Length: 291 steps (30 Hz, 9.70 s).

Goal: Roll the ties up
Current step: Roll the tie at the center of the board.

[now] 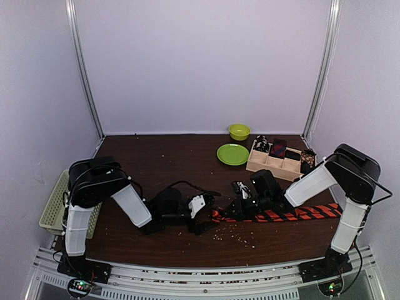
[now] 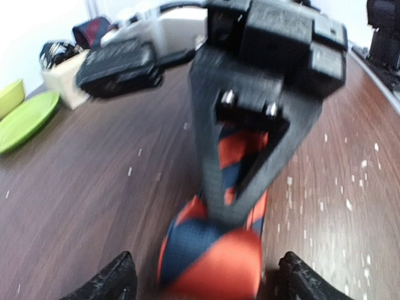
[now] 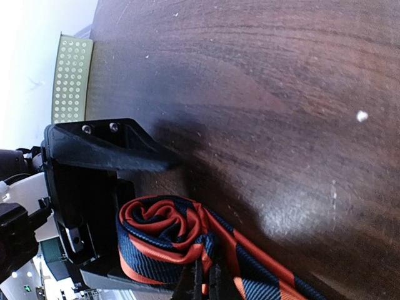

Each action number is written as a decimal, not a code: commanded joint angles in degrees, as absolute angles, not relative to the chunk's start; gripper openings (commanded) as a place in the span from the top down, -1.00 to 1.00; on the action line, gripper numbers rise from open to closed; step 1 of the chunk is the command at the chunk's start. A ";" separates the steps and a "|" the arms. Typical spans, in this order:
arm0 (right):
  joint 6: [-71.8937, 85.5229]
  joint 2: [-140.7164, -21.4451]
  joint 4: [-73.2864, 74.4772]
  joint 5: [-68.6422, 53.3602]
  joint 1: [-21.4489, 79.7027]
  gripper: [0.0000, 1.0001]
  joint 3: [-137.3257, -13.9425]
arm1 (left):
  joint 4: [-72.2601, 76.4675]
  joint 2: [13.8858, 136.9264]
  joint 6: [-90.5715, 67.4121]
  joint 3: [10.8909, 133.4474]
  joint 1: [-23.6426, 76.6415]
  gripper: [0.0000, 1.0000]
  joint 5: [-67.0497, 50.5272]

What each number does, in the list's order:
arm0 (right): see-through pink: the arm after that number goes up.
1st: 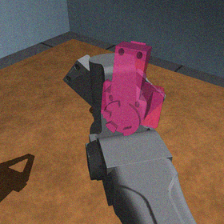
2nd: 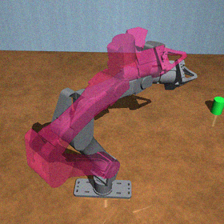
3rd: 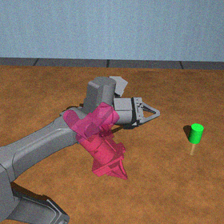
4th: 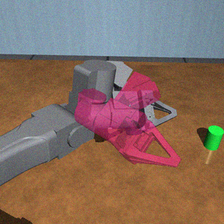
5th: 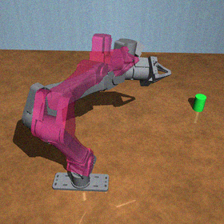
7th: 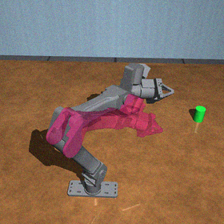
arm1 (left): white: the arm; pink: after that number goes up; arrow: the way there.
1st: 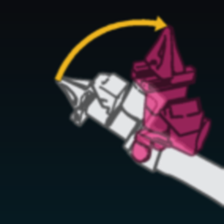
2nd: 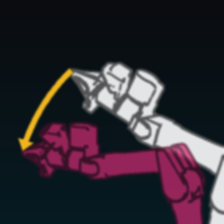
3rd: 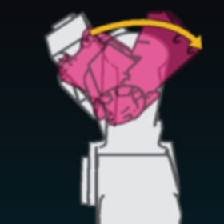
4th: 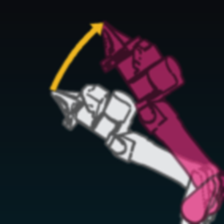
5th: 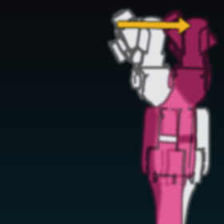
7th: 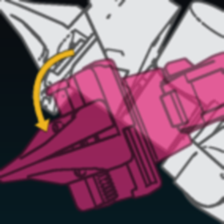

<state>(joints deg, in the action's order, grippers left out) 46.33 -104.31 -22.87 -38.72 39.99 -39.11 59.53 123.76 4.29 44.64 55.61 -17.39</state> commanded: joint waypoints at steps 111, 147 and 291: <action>47.44 -98.98 -18.93 -37.44 41.67 1.00 -31.49 | 12.96 117.93 13.07 55.94 59.22 -0.22 -17.46; 42.62 -87.03 -9.70 -32.55 42.45 0.20 -32.01 | 17.27 119.62 12.29 55.40 61.70 0.40 -14.73; 40.48 -93.89 -9.45 -33.61 41.50 0.81 -31.70 | 23.50 125.42 9.53 56.24 60.73 0.42 -19.84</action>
